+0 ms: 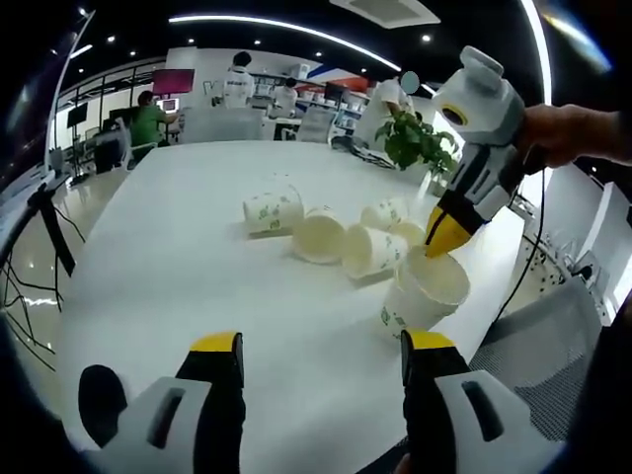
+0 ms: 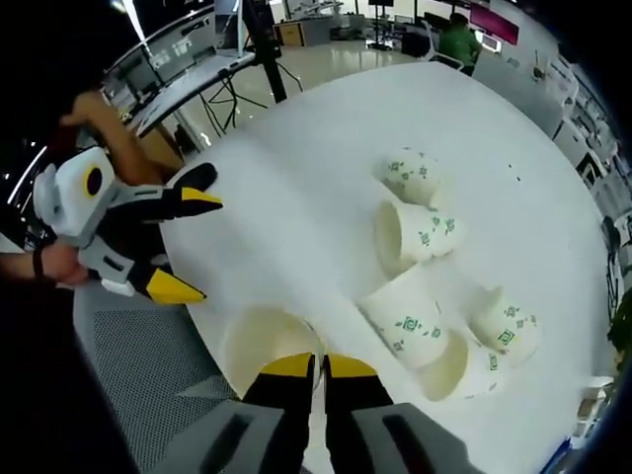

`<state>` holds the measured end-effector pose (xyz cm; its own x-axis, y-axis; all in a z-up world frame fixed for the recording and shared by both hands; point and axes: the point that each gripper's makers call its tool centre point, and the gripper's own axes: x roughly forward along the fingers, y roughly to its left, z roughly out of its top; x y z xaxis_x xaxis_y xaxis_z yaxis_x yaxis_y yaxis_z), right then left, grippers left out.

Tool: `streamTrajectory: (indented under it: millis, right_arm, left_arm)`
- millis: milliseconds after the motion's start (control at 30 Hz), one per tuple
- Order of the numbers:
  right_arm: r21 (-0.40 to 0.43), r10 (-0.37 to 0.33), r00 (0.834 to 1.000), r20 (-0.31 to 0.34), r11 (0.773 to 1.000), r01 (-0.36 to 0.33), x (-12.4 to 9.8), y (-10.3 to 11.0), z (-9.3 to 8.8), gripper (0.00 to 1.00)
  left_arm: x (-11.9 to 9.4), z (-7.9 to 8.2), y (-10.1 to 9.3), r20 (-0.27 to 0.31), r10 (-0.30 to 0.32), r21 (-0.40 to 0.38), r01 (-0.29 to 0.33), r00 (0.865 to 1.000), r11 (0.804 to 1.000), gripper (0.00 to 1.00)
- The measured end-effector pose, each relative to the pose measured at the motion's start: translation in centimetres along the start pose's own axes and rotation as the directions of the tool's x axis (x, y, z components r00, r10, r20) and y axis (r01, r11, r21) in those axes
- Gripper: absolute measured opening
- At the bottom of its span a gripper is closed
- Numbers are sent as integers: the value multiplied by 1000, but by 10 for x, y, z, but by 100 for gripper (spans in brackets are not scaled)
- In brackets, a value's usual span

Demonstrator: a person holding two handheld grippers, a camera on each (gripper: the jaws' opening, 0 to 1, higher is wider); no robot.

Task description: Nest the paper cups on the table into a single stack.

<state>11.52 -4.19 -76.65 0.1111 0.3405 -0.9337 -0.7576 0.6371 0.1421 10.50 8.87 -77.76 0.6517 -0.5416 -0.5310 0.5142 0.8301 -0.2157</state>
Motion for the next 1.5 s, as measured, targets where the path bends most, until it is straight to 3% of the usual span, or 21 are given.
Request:
streamTrajectory:
  millis: [667, 900, 1067, 1267, 1500]
  right_arm:
    - [61, -20, 998, 52, 998, 17, -12, -11, 4, 4]
    - [119, -37, 996, 79, 993, 27, -18, -21, -8, 6]
    - [116, -71, 994, 84, 991, 61, -20, -37, -17, 15]
    - [182, -105, 986, 131, 980, 81, -29, -54, -25, 15]
    - [235, -126, 983, 136, 968, 92, -31, -62, -38, 15]
  left_arm:
    - [1, -2, -1, -7, -5, 7, 5, 1000, 1000, 63]
    - [1, -2, -2, -9, -7, 7, 7, 1000, 1000, 63]
    - [1, -4, -2, -14, -11, 10, 11, 1000, 1000, 63]
    - [2, -5, -1, -19, -10, 13, 10, 1000, 1000, 63]
    - [2, -6, -2, -24, -13, 20, 13, 1000, 1000, 63]
